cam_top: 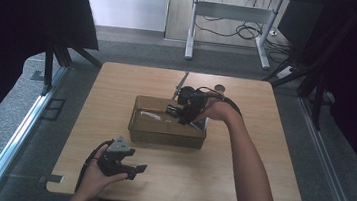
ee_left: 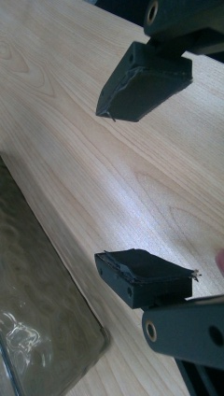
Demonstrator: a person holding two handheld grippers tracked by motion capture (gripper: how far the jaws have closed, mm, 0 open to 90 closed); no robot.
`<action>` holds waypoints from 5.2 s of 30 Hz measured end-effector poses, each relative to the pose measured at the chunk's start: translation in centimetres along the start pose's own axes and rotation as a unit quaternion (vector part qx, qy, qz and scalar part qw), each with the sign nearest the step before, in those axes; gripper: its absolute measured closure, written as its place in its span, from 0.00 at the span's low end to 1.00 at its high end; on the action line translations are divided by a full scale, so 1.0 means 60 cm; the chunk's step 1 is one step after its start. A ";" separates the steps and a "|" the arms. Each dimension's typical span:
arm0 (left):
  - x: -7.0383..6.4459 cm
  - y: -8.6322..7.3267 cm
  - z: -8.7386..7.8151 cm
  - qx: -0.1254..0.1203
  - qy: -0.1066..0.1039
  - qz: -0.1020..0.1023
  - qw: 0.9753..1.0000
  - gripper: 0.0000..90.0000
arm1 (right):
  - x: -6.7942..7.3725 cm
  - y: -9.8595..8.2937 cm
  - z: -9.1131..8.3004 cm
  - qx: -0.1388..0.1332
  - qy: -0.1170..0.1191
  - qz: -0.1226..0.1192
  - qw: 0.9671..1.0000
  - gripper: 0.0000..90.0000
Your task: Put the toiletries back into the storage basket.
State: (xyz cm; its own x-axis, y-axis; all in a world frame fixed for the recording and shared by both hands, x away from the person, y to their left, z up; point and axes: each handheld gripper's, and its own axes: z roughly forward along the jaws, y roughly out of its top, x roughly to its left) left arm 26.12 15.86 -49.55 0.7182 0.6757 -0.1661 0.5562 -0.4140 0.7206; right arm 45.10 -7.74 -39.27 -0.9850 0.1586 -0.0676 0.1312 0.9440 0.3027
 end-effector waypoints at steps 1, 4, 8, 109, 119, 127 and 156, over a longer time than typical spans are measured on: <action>0.000 0.000 0.000 0.000 -0.001 0.000 1.000 0.29 | 0.002 0.002 0.002 0.003 0.001 0.006 1.000 0.50; 0.000 0.000 0.001 0.000 -0.001 0.001 1.000 0.29 | 0.003 0.006 0.009 0.005 0.004 -0.001 1.000 0.50; 0.000 0.000 0.001 0.001 -0.001 0.003 1.000 0.29 | 0.003 0.010 0.017 0.009 0.005 -0.007 1.000 0.50; 0.007 -0.003 0.004 0.002 -0.002 -0.002 1.000 0.29 | -0.014 -0.017 0.155 0.072 0.037 -0.020 0.997 0.49; 0.007 -0.003 0.004 0.003 -0.001 -0.003 1.000 0.29 | -0.022 -0.023 0.148 0.051 0.052 0.015 0.997 0.44; 0.007 -0.003 0.004 0.002 -0.002 -0.003 1.000 0.29 | -0.022 -0.030 0.126 0.031 0.040 0.029 0.998 0.44; 0.008 -0.004 0.005 0.006 0.007 -0.006 1.000 0.29 | 0.045 -0.174 0.004 -0.162 -0.031 0.124 0.978 0.54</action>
State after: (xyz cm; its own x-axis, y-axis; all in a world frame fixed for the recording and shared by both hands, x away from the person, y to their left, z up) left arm 26.43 16.11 -49.99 0.7061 0.6885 -0.1657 0.5694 -0.4129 0.7109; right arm 41.08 -17.11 -42.87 -0.9177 0.3972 -0.0081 0.3126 0.7346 0.6021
